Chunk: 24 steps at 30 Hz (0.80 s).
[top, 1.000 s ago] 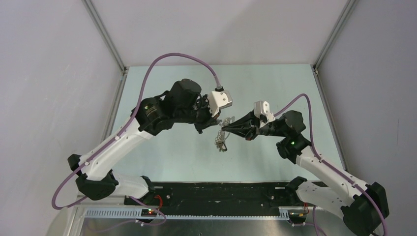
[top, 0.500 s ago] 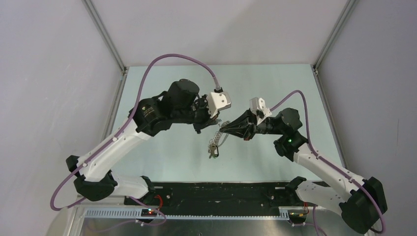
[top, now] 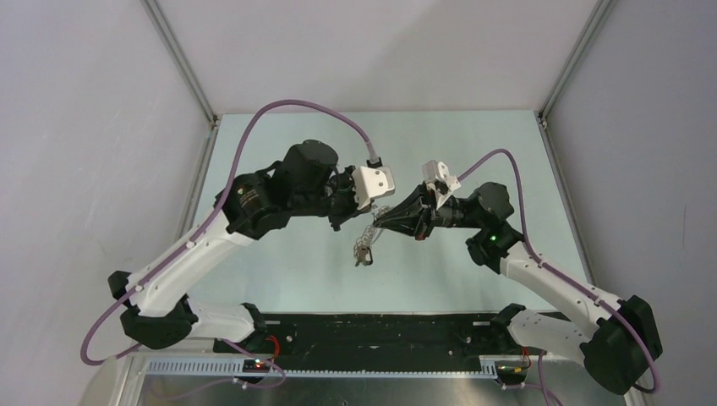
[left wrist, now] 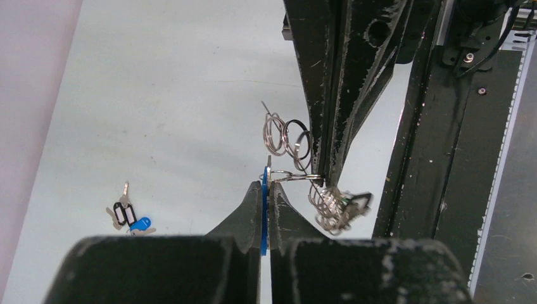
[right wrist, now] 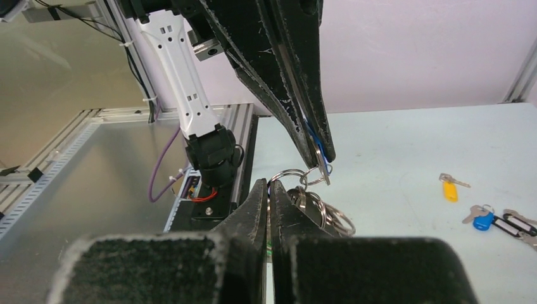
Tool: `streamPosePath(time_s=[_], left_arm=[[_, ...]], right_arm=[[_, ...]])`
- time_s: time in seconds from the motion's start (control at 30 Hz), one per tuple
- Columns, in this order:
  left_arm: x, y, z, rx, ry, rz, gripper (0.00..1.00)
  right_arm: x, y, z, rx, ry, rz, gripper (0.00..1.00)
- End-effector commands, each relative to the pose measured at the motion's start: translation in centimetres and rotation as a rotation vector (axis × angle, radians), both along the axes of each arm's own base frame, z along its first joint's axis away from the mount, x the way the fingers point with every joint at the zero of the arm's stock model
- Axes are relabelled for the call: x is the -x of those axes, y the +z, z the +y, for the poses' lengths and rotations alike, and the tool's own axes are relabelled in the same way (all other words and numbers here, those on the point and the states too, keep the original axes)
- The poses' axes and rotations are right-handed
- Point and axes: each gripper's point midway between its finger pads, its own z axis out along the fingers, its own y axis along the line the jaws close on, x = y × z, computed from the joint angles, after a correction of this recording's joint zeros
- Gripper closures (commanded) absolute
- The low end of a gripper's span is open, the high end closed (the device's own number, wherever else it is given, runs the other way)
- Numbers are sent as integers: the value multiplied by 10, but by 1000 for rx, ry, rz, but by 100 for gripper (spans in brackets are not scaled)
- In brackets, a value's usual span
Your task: Remove the keys from the keyring
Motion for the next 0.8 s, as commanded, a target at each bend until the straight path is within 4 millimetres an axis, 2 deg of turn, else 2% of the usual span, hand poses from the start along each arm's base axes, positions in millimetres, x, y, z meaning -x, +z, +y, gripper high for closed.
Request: streamPosePath(time_s=[0.0, 0.4, 0.77], left_arm=[[-13, 59, 2, 155, 22, -214, 100], [-6, 61, -2, 172, -36, -288, 100], [-6, 37, -25, 139, -68, -300, 100]], right_arm=[[16, -2, 4, 32, 88, 65, 100], [0, -13, 8, 56, 45, 186, 100], [-28, -17, 15, 41, -62, 337, 100]])
